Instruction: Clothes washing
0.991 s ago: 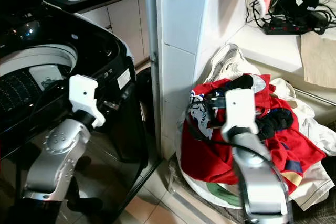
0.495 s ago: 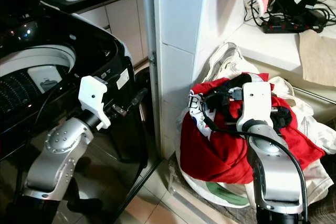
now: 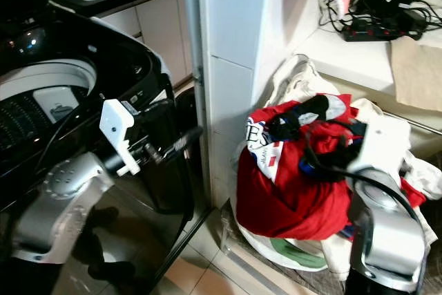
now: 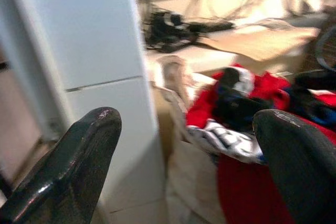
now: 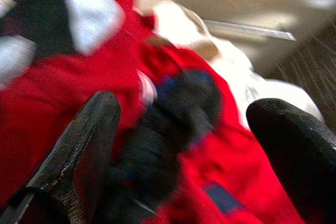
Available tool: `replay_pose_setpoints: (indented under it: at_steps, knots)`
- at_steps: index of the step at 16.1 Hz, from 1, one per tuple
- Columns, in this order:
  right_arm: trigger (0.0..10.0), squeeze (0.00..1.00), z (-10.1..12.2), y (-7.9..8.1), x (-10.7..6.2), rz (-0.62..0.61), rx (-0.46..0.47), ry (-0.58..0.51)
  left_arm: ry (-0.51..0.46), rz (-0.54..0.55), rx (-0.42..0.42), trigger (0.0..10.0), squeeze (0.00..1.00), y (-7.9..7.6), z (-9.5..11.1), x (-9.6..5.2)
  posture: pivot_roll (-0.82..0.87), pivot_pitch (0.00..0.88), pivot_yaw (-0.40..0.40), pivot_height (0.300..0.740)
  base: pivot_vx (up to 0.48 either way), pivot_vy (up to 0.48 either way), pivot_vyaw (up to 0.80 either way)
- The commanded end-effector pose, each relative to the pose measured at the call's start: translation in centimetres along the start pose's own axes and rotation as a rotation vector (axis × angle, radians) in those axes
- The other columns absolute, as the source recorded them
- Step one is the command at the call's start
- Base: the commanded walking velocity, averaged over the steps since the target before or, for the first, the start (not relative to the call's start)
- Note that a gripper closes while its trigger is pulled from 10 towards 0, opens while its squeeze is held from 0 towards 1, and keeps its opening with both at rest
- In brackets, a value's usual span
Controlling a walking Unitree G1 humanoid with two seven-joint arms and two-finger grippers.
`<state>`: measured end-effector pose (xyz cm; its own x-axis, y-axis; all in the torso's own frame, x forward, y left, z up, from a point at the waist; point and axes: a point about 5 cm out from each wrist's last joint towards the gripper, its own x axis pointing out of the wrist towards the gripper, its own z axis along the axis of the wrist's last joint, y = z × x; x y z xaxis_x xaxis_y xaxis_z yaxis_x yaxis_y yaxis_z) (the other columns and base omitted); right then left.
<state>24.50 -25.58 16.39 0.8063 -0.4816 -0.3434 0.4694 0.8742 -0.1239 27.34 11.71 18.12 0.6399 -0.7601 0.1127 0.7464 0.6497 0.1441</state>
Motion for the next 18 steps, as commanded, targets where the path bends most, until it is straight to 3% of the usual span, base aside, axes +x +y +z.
replay_pose_setpoints:
  at_steps: [1,2,6,9,10,11,14,18]
  knots:
    - [10.0,0.05,-0.5,-0.1,0.0,-0.007,0.028,0.042,0.016,-0.053,-0.003,10.0,0.00,-0.3,0.1,-0.1,-0.10,0.000,0.040,0.740,0.000,0.000,0.00]
    - [10.0,0.00,-0.8,-0.1,0.2,-0.003,0.049,0.063,0.022,-0.077,-0.011,10.0,0.00,-0.4,0.0,-0.2,-0.10,0.000,0.040,0.740,0.000,0.000,0.00]
    - [10.0,0.00,-1.4,1.0,1.6,0.147,0.117,0.056,0.044,-0.138,-0.026,10.0,0.00,-1.0,0.0,-0.3,-0.10,0.000,0.041,0.740,0.000,0.000,0.00]
    - [10.0,0.00,-2.1,1.3,2.2,0.191,0.088,0.079,0.049,-0.158,-0.035,10.0,0.00,-1.4,-0.1,-0.3,-0.08,0.000,0.034,0.740,0.000,0.000,0.00]
    - [8.9,0.00,-2.4,1.5,2.3,0.209,0.073,0.098,0.052,-0.161,-0.036,10.0,0.00,-1.5,-0.1,-0.4,-0.08,0.000,0.030,0.740,0.000,0.000,0.00]
    - [4.7,0.00,-2.9,1.6,2.3,0.209,0.067,0.137,0.061,-0.170,-0.037,10.0,0.00,-1.7,-0.2,-0.5,-0.08,0.000,0.030,0.740,0.000,0.000,0.00]
    - [0.0,0.00,-3.7,1.3,2.5,0.188,0.079,0.164,0.066,-0.180,-0.036,10.0,0.00,-2.0,-0.3,-0.5,-0.08,0.000,0.024,0.740,0.000,0.000,0.00]
    - [0.0,0.00,-3.5,1.0,2.6,0.164,0.087,0.141,0.067,-0.174,-0.035,10.0,0.00,-2.0,-0.3,-0.3,-0.08,0.000,0.030,0.740,0.000,0.000,0.00]
